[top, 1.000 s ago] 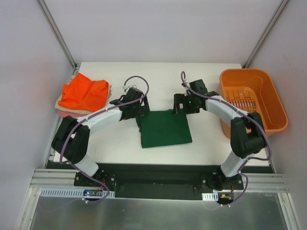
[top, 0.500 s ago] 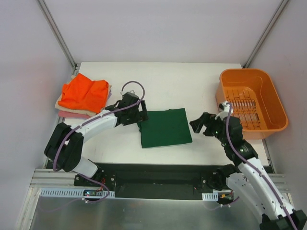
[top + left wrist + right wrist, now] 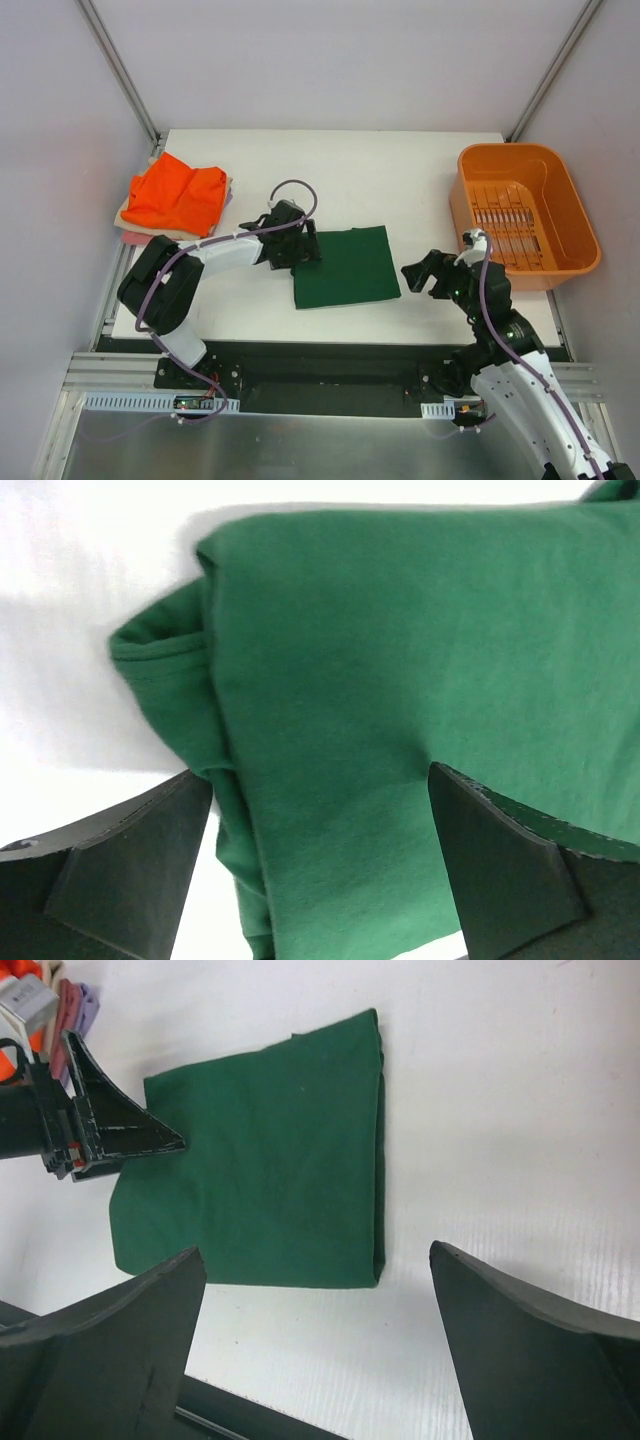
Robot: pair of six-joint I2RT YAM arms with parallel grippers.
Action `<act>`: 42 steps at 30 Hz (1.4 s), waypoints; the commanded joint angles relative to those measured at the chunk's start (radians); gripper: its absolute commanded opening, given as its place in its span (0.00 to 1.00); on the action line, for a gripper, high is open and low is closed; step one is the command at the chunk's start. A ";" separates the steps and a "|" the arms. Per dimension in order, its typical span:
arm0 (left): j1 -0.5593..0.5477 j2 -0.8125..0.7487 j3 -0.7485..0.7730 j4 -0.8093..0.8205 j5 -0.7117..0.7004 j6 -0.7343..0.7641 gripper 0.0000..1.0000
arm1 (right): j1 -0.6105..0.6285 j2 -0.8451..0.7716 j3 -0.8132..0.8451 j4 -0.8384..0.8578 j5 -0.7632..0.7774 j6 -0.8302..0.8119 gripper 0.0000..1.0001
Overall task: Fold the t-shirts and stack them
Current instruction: Put the neatly folded tshirt into the corner of the board with the left arm
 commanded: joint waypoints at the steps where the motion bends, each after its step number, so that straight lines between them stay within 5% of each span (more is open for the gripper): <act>1: -0.059 0.071 -0.036 -0.037 -0.028 -0.032 0.83 | -0.001 0.007 -0.004 -0.025 0.005 -0.024 0.96; 13: -0.176 0.253 0.113 -0.173 -0.276 -0.028 0.30 | -0.002 -0.119 -0.016 -0.095 0.138 -0.078 0.96; 15: -0.182 0.290 0.156 -0.217 -0.313 -0.014 0.16 | -0.001 -0.143 -0.017 -0.106 0.164 -0.085 0.96; 16: -0.184 0.296 0.177 -0.236 -0.330 -0.002 0.02 | -0.001 -0.154 -0.017 -0.109 0.175 -0.087 0.96; 20: -0.193 0.220 0.236 -0.274 -0.486 0.139 0.00 | -0.002 -0.177 -0.019 -0.112 0.192 -0.096 0.96; 27: -0.176 0.047 0.316 -0.251 -0.862 0.671 0.00 | -0.002 -0.159 -0.019 -0.108 0.183 -0.104 0.96; 32: -0.069 -0.016 0.320 -0.156 -0.786 1.013 0.00 | -0.001 -0.151 -0.019 -0.111 0.187 -0.114 0.96; 42: 0.186 -0.203 0.322 -0.119 -0.631 1.320 0.00 | -0.002 -0.165 -0.023 -0.111 0.209 -0.116 0.96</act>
